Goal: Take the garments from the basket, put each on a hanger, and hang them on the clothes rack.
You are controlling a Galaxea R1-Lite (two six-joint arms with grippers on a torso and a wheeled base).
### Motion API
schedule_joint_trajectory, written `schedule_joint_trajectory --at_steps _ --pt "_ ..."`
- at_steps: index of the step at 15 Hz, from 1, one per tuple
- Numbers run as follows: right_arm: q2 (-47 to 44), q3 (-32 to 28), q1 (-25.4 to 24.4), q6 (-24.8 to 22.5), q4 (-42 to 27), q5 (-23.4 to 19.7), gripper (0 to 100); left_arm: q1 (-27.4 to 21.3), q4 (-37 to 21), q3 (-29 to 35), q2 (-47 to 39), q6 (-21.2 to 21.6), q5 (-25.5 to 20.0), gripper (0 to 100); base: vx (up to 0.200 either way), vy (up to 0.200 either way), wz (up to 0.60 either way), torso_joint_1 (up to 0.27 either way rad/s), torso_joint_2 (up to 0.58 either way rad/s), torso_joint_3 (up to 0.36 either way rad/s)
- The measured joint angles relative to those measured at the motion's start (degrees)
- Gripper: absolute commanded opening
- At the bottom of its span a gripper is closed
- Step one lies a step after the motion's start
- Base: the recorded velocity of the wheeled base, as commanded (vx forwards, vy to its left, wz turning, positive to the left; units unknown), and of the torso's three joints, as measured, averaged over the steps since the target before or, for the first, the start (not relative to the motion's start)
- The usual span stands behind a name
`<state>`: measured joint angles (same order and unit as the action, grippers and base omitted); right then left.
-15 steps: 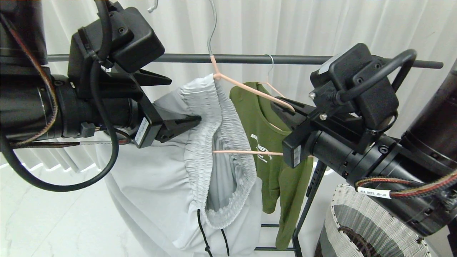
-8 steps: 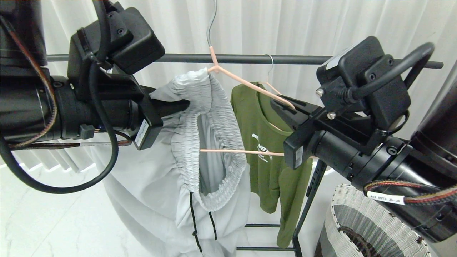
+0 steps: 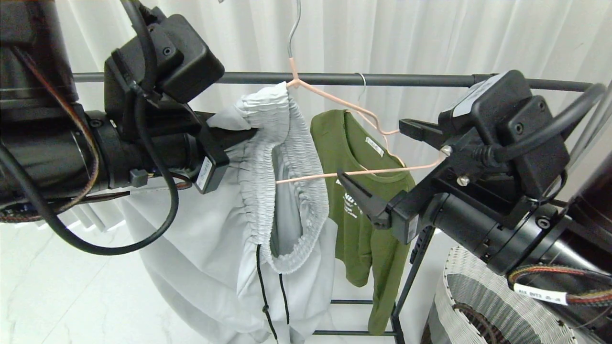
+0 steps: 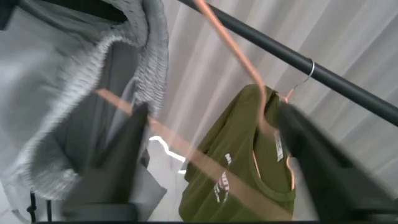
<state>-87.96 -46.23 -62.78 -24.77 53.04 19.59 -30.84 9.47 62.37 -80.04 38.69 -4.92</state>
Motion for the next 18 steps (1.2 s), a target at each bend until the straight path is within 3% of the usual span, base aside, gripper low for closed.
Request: schedule_joint_trajectory --at_steps 5,8,10,13,18 --pt "0.37 0.74 -0.02 0.06 -0.24 0.06 100 1.3 3.61 -5.4 -0.05 1.02 4.41 0 0.0 0.0 0.0 0.0 0.0 0.0" --pt "-0.3 0.87 -1.38 3.35 -1.23 0.09 100 1.5 3.69 -5.73 -0.05 -1.69 4.33 0 0.0 0.0 0.0 0.0 0.0 0.0" --pt "-1.4 1.27 -3.8 10.7 -4.11 0.06 100 1.41 3.68 -5.69 0.0 -6.31 3.84 0 0.0 0.0 0.0 0.0 0.0 0.0" --pt "-4.35 2.13 -4.69 20.37 -6.27 0.11 100 1.16 3.68 -5.47 0.52 -6.78 -0.43 0 0.0 0.0 0.0 0.0 0.0 0.0" --pt "-10.03 1.83 1.27 29.99 -6.41 0.2 100 0.8 3.69 -5.49 2.27 -6.79 -2.84 0 0.0 0.0 0.0 0.0 0.0 0.0"
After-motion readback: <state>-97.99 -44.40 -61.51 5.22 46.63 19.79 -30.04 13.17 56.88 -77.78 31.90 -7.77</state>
